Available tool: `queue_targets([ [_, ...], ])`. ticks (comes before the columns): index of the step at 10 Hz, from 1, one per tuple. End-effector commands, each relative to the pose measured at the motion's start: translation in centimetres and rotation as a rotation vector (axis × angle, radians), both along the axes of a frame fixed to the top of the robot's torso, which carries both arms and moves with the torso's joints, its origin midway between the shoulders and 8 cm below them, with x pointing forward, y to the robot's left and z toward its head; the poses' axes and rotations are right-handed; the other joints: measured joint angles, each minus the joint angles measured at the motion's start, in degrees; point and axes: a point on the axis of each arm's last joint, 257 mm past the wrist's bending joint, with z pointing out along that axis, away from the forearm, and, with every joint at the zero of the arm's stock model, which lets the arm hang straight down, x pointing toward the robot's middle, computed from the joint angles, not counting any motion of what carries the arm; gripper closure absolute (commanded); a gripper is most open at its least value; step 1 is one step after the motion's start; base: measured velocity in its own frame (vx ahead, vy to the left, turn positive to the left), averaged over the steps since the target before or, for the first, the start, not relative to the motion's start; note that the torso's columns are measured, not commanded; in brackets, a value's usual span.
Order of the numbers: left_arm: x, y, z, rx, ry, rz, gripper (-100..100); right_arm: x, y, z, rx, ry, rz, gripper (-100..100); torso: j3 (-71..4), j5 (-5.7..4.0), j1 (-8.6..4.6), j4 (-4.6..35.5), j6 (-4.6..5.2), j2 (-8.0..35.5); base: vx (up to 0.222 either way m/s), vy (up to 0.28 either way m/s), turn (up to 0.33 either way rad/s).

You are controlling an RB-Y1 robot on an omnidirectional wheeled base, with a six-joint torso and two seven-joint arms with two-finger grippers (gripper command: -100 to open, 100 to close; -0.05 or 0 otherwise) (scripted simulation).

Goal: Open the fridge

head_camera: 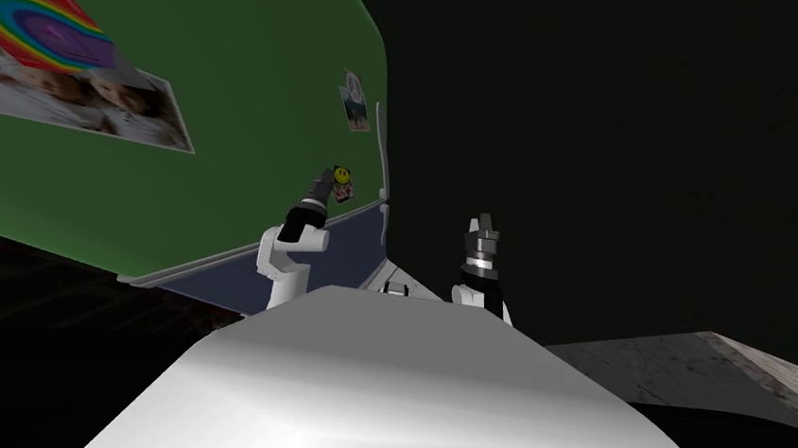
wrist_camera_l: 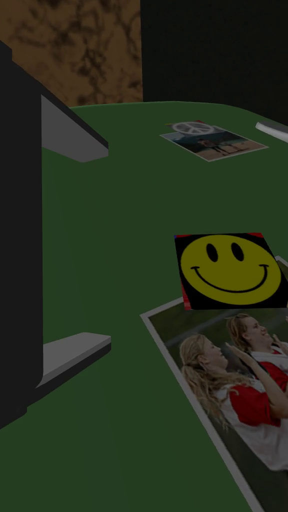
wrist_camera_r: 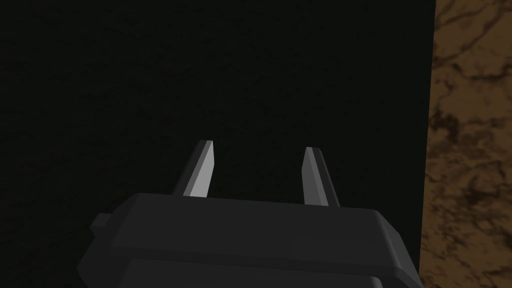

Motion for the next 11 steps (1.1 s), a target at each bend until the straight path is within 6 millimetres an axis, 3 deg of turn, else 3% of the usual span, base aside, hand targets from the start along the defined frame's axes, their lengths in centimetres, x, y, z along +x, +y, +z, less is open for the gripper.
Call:
queue_targets([
  [1, 1.0, -0.5, 0.0, -0.027, 0.024, -0.017, -100, 0.0, 0.0, 0.0, 0.000, 0.000, 0.000, 0, -0.10, -0.03, -0.02, -0.03, 0.03, -0.14, 0.055, 0.000, -0.013],
  [6, 1.9, -1.2, 0.4, -0.065, 0.062, -0.034, -100, 0.0, 0.0, 0.0, 0.000, 0.000, 0.000, 0, -0.76, -0.06, 0.16, -0.18, 0.26, -0.94, 0.053, 0.001, -0.046],
  [11, 2.8, -2.3, 0.9, -0.112, 0.117, -0.060, -100, 0.0, 0.0, 0.0, 0.000, 0.000, 0.000, 0, -0.08, 0.15, 0.47, 0.01, -0.41, -0.08, 0.076, 0.006, -0.087],
])
